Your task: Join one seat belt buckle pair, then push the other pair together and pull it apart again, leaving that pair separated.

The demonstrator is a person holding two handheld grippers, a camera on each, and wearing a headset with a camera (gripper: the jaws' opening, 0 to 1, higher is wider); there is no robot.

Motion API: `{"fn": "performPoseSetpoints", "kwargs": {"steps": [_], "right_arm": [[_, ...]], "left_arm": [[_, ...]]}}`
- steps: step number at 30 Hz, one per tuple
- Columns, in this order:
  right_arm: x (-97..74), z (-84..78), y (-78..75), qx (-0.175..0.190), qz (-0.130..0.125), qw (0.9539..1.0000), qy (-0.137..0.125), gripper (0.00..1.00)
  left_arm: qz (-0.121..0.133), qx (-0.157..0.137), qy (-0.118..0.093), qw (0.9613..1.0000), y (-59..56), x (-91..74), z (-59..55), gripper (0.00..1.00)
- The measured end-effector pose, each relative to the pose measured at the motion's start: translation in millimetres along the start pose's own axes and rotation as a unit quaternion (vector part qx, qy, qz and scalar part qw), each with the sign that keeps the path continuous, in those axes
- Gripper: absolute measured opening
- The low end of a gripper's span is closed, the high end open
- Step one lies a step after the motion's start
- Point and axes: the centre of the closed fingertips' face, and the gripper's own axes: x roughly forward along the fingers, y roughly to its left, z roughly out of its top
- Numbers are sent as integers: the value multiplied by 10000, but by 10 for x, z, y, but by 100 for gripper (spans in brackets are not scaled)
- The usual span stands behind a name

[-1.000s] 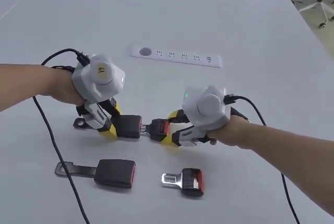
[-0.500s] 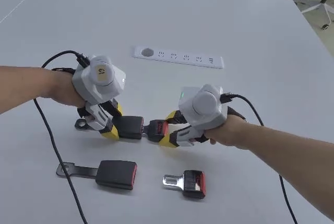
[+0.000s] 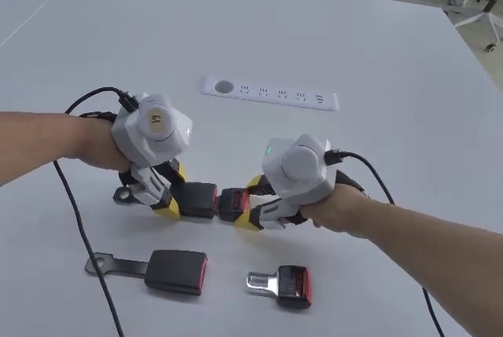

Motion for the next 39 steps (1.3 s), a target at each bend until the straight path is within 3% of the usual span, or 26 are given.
{"fn": "performPoseSetpoints", "kwargs": {"steps": [12, 22, 32, 39], "right_arm": [[7, 11, -2, -207, -2, 9998, -26, 28], [6, -11, -7, -137, 67, 9998, -152, 28], [7, -4, 1, -129, 6, 9999, -11, 28], [-1, -27, -7, -245, -31, 9997, -47, 28]], "left_arm": [[9, 66, 82, 9999, -7, 1, -10, 31], [-26, -75, -28, 10000, -26, -13, -34, 31], [22, -49, 176, 9998, -15, 8, -17, 31], [-37, -76, 112, 9999, -16, 1, -32, 31]]}}
